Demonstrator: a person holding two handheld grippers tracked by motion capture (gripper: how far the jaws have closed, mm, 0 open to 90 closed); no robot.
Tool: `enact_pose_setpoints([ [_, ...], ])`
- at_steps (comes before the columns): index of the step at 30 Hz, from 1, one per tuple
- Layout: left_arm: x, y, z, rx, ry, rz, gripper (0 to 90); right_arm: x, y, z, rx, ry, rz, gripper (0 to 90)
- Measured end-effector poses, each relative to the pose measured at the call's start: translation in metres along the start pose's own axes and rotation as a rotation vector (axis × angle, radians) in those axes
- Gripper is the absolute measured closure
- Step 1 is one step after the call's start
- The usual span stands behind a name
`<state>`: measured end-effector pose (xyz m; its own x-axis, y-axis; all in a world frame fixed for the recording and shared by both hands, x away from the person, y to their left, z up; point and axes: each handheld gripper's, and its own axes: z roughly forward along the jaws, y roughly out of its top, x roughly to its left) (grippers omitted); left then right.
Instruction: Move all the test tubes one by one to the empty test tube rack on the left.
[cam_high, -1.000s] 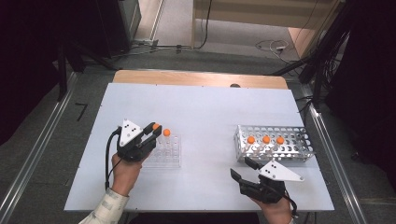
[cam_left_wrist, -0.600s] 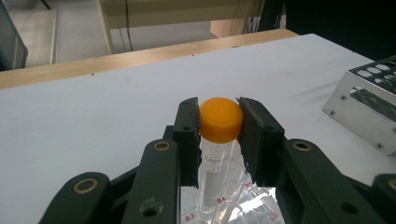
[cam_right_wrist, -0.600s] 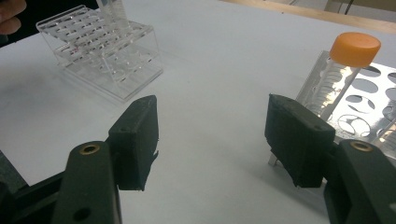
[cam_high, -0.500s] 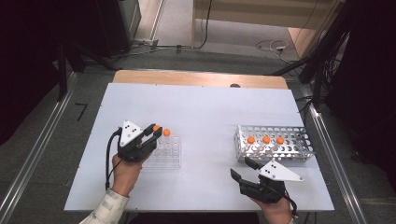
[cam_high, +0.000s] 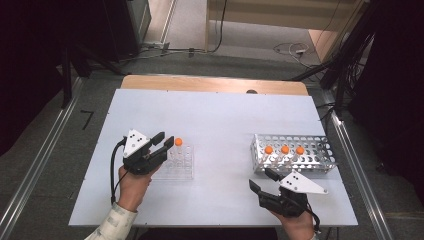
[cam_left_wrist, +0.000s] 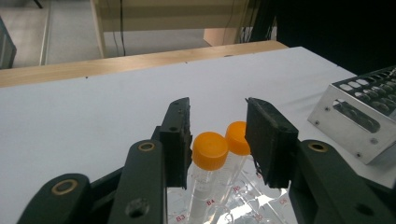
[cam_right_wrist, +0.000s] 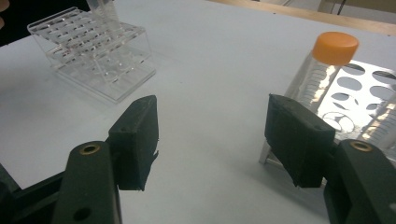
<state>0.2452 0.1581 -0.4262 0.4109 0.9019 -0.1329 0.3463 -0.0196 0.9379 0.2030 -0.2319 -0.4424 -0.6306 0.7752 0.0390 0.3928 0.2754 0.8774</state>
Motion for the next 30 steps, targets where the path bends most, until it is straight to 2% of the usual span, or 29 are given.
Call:
enact_pose_setpoints([
  [10, -0.006, 0.003, -0.008, -0.013, 0.020, -0.025, 32.6, -0.019, -0.006, -0.010, -0.011, -0.069, 0.024, 34.0],
  [14, -0.007, 0.003, -0.010, -0.006, 0.021, -0.031, 27.1, -0.027, -0.007, -0.013, -0.013, -0.113, 0.027, 34.4],
  [23, -0.007, 0.003, -0.014, -0.010, 0.018, -0.045, 24.5, -0.056, -0.013, -0.018, -0.017, -0.248, 0.095, 36.2],
  [30, -0.011, 0.003, -0.017, -0.010, 0.008, -0.042, 24.6, -0.070, -0.016, -0.014, -0.018, -0.326, 0.115, 37.5],
])
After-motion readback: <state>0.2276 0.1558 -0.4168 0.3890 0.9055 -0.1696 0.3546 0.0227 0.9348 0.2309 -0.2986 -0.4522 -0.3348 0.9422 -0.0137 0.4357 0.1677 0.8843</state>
